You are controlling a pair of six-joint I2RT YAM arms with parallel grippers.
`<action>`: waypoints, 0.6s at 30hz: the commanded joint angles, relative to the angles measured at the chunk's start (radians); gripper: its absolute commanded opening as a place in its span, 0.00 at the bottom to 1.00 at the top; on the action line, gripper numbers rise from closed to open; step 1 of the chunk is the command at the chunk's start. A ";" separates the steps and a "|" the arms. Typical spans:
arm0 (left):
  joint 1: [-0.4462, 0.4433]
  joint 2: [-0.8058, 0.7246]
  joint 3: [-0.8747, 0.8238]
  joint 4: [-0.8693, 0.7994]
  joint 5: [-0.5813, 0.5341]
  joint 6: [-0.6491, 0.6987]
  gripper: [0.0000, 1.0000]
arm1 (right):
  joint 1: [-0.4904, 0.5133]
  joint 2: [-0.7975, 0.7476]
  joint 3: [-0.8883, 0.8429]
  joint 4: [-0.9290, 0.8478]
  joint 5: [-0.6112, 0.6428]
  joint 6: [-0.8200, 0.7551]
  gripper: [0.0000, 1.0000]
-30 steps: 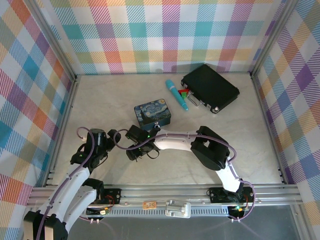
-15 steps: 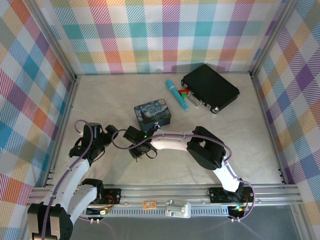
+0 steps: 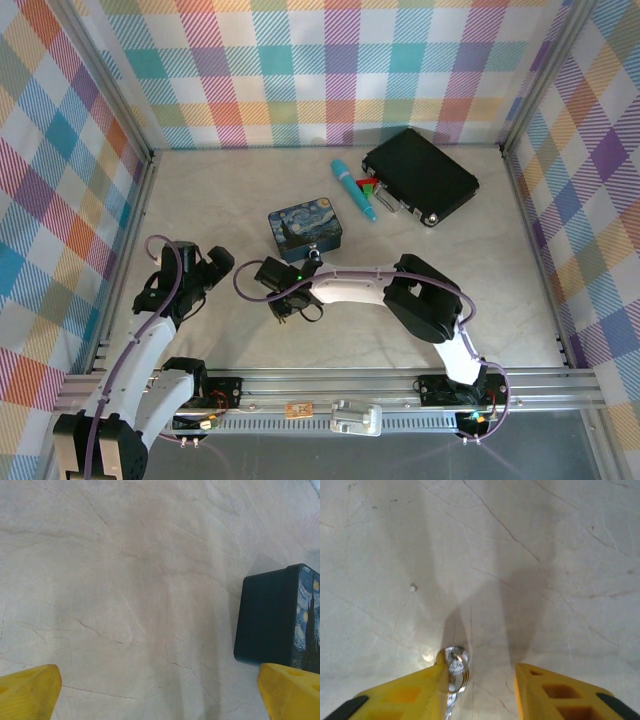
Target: Unlock a padlock with a key
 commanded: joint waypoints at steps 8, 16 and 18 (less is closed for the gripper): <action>0.029 -0.004 0.025 -0.019 0.032 -0.008 1.00 | 0.040 0.053 0.104 -0.082 0.057 0.055 0.48; 0.030 -0.046 0.019 -0.045 0.026 -0.013 1.00 | 0.052 0.097 0.105 -0.105 0.122 0.086 0.40; 0.030 -0.050 0.019 -0.047 0.029 -0.017 1.00 | 0.052 0.099 0.098 -0.109 0.123 0.101 0.33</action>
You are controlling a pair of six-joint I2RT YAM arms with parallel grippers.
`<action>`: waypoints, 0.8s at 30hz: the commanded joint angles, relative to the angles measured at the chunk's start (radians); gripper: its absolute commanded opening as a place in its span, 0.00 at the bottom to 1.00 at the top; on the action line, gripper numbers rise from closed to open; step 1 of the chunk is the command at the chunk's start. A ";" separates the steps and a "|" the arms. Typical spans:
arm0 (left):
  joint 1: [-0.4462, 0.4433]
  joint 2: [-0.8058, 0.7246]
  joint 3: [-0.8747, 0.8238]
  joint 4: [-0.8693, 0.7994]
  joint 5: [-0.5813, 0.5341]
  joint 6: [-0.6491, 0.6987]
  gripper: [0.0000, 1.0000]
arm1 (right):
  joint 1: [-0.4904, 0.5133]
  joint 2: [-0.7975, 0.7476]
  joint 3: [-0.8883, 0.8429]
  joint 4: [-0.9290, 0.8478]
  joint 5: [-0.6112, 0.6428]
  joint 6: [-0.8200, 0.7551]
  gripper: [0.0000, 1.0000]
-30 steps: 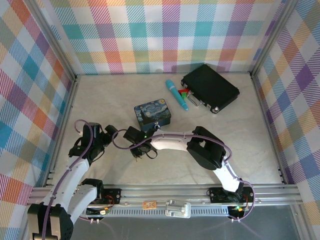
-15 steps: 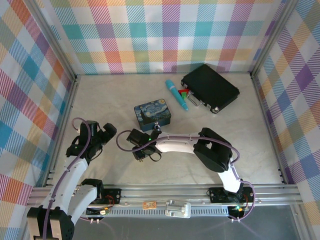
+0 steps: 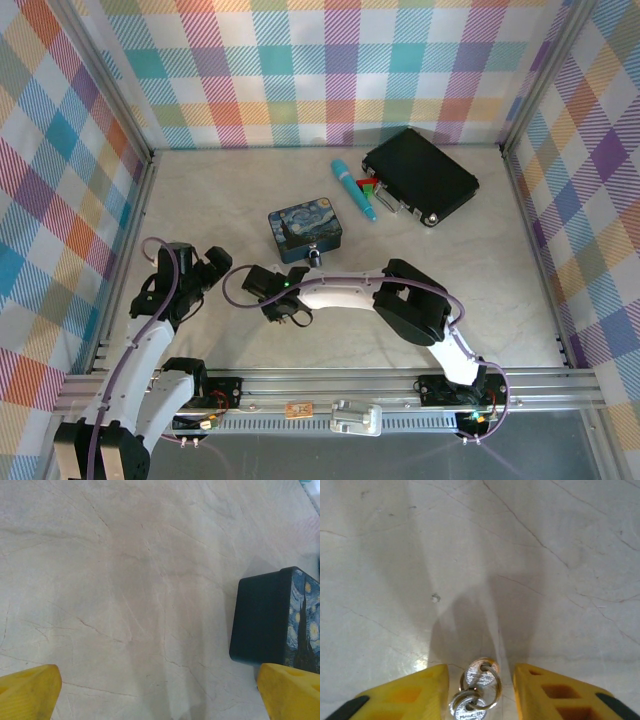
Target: Unlock a padlock with a key
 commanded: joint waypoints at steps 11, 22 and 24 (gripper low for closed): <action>0.014 -0.082 -0.018 0.041 0.207 -0.039 1.00 | -0.044 -0.166 -0.167 0.059 -0.013 0.100 0.06; -0.080 -0.280 -0.150 0.203 0.326 -0.212 0.99 | -0.361 -0.561 -0.610 0.277 -0.291 0.209 0.00; -0.114 -0.285 -0.174 0.269 0.321 -0.230 0.96 | -0.422 -0.608 -0.675 0.321 -0.337 0.248 0.00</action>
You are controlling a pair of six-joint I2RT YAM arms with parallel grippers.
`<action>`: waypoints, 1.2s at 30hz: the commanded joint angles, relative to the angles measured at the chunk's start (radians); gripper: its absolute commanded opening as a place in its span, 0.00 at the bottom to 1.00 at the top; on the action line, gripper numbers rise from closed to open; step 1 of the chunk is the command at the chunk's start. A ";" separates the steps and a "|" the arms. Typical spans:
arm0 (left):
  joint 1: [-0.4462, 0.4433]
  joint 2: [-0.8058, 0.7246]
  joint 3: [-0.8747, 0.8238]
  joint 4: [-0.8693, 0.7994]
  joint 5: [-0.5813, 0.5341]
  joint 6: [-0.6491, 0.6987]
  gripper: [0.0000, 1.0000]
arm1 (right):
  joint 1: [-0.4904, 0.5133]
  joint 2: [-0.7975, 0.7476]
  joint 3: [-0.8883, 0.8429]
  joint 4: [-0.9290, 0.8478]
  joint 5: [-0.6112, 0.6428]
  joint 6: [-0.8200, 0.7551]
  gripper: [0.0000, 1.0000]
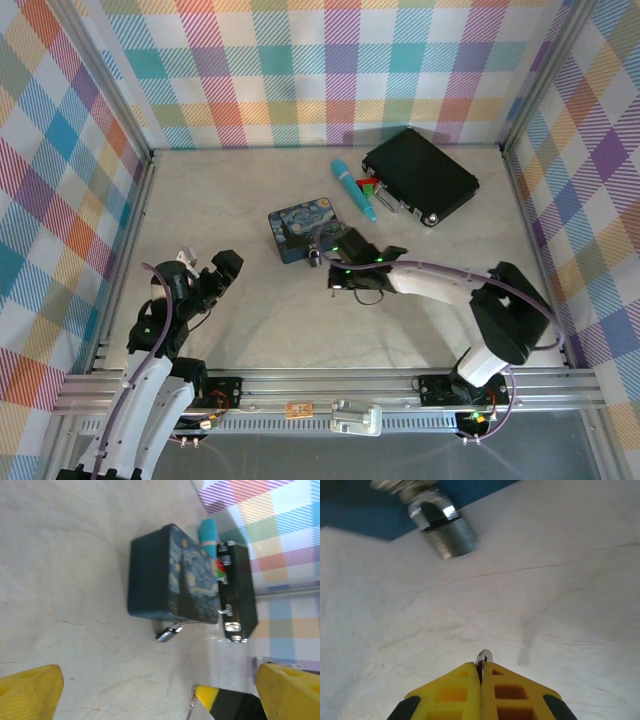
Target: Unlock a padlock with a key
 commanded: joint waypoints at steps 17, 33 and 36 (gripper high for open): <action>-0.517 0.335 -0.005 0.350 -0.338 -0.149 0.97 | -0.111 -0.050 -0.137 -0.036 0.019 0.091 0.34; -0.530 0.396 0.020 0.360 -0.373 -0.153 0.98 | -0.075 0.072 0.043 -0.204 -0.017 -0.297 0.39; -0.531 0.392 0.024 0.349 -0.376 -0.153 0.98 | -0.057 0.123 0.084 -0.244 0.026 -0.311 0.39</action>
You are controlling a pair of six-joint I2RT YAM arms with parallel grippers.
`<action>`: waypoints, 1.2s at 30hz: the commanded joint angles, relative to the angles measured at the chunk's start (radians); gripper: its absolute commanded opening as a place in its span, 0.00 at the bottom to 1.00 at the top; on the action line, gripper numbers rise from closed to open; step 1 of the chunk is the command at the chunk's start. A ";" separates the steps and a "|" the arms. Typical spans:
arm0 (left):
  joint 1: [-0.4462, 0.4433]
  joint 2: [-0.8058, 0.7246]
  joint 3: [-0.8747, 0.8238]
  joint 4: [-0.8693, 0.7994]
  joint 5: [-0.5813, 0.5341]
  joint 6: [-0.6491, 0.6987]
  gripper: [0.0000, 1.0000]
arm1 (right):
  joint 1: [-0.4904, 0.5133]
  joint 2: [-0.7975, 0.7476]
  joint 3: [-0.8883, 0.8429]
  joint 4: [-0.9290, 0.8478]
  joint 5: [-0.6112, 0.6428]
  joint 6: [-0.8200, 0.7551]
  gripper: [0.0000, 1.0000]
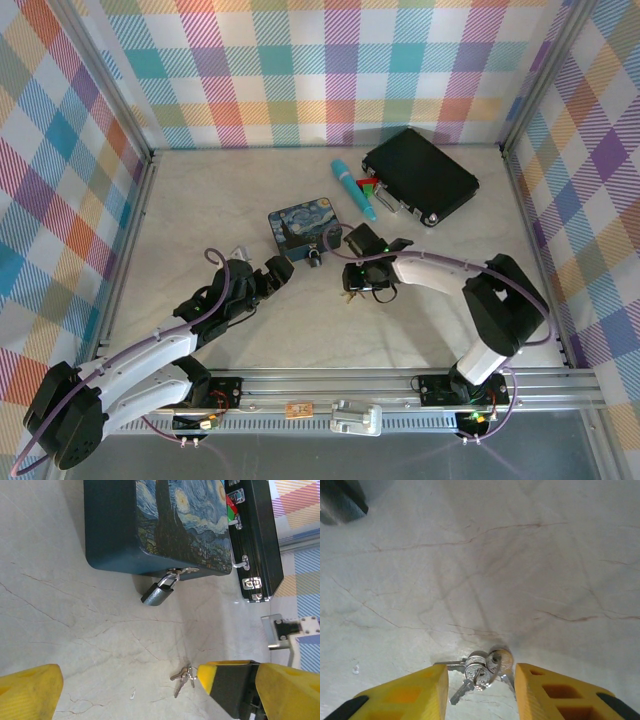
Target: Unlock a padlock with a key
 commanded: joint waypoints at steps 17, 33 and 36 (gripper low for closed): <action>-0.013 -0.011 0.042 -0.010 -0.032 -0.006 0.99 | 0.030 0.133 0.004 -0.061 0.099 0.055 0.18; -0.113 0.069 0.022 0.158 -0.051 -0.005 0.96 | -0.059 -0.177 -0.197 0.206 -0.138 0.271 0.00; -0.161 0.107 0.019 0.228 -0.065 0.005 0.91 | -0.062 -0.225 -0.203 0.232 -0.157 0.288 0.00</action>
